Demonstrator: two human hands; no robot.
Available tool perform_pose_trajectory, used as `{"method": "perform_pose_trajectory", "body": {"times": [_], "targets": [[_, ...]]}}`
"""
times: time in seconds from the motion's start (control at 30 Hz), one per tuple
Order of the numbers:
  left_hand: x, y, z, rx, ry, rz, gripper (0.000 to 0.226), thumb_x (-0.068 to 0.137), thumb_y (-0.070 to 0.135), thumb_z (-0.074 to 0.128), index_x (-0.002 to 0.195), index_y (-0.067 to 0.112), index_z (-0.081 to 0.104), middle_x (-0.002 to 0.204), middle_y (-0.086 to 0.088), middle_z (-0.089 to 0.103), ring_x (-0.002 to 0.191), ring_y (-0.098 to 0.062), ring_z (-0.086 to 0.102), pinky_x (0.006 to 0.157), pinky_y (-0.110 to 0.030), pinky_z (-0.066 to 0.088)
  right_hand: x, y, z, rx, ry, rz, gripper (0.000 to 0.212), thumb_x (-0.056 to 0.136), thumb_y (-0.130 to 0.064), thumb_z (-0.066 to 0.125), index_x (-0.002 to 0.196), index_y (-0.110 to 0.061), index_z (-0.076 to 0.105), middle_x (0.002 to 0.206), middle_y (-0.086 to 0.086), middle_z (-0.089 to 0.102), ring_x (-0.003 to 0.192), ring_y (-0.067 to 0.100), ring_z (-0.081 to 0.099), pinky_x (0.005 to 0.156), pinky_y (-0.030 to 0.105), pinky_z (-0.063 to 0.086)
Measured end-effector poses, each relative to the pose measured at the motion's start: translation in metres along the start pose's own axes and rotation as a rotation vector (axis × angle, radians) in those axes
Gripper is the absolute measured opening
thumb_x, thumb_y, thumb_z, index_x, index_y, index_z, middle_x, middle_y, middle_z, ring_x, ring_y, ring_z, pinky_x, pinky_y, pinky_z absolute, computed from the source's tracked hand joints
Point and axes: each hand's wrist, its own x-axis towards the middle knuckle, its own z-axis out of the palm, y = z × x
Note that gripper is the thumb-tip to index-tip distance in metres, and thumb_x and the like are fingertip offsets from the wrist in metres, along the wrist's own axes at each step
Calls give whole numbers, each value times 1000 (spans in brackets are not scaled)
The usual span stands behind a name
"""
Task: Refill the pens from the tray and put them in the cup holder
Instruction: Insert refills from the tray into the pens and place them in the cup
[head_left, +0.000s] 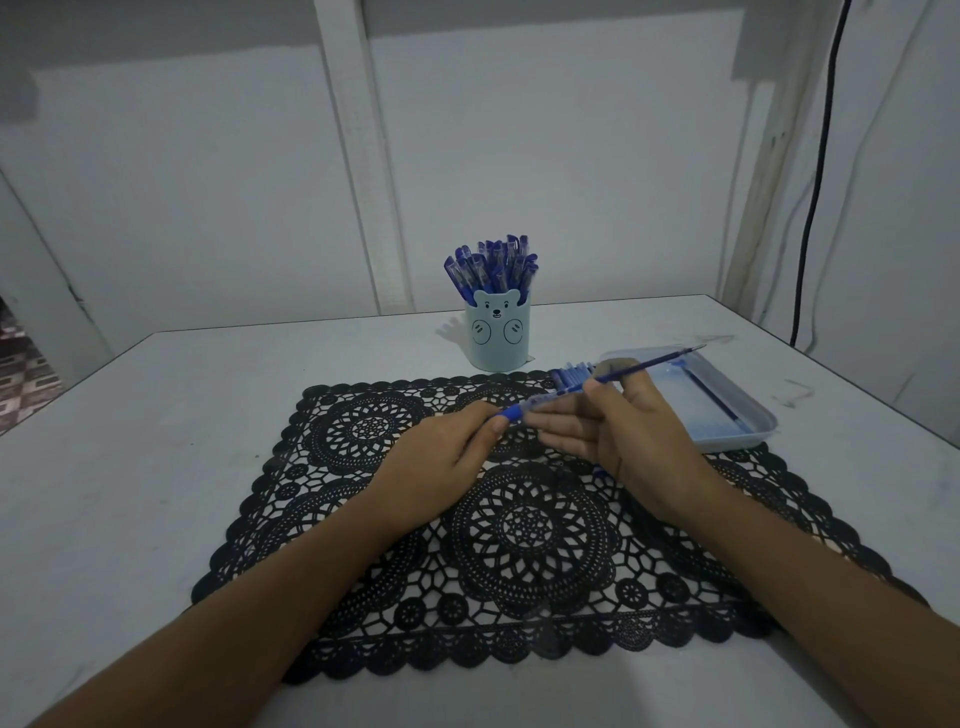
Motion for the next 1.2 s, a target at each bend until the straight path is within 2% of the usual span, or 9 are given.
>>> {"method": "perform_pose_trajectory", "body": {"times": [0.2,0.33,0.43,0.57,0.77,0.9,0.97,1.07,1.2], "targets": [[0,-1,1,33,-19,14,26,97,33,36,100,18,57,55,14,44,53,-1,47,49,-14,29,-2,2,-1,-168,-29,-52,8,96,-8,40,90,-13,42,85,12,69,81,22,69,71,30,57],[-1,0,1,40,-47,36,27,96,35,34,99,20,56,59,16,45,55,1,47,50,-14,28,-3,3,-3,-740,-28,-166,9,88,-17,58,95,-23,62,81,3,65,72,10,58,65,17,47],[-1,-1,0,-14,-4,-1,32,94,38,32,98,17,56,57,13,45,54,-2,47,49,-16,31,2,2,-10,-1015,14,-280,24,91,-21,53,113,-23,61,92,-9,60,81,4,52,67,6,38],[0,-2,0,-55,31,-37,35,94,40,31,98,16,57,54,12,44,54,-2,47,49,-18,32,4,2,-21,-1309,-25,-323,29,94,-20,44,120,-20,59,106,-2,57,90,4,45,77,15,30],[1,-2,0,-36,37,-41,47,89,48,25,99,15,57,54,11,44,52,-4,45,49,-20,31,-2,5,-20,-1703,-313,-300,33,92,-45,44,119,-31,56,113,-7,55,107,11,44,92,32,36],[1,-3,0,-17,24,-33,35,95,40,31,100,16,57,54,11,44,53,-4,47,48,-20,33,-1,7,-20,-1721,-326,-325,25,94,-34,44,115,-29,57,115,-9,55,110,11,45,95,34,36],[1,-2,0,-18,23,-31,37,94,42,30,100,17,56,55,11,45,54,-5,48,49,-22,34,0,8,-21,-1630,-310,-334,21,93,-29,47,110,-26,59,111,-8,57,105,9,48,92,29,39],[1,-3,0,-20,23,-37,40,92,45,28,100,18,56,55,11,46,51,-5,46,49,-22,35,-1,3,-20,-1315,-153,-317,14,90,-21,54,100,-25,62,97,-9,61,85,1,51,73,6,38],[1,-2,0,-6,12,-43,30,96,36,33,101,17,57,56,11,46,50,-5,44,50,-24,36,1,-3,-19,-865,98,-297,24,89,-17,57,109,-29,50,76,-8,58,65,0,52,62,7,40]]}}
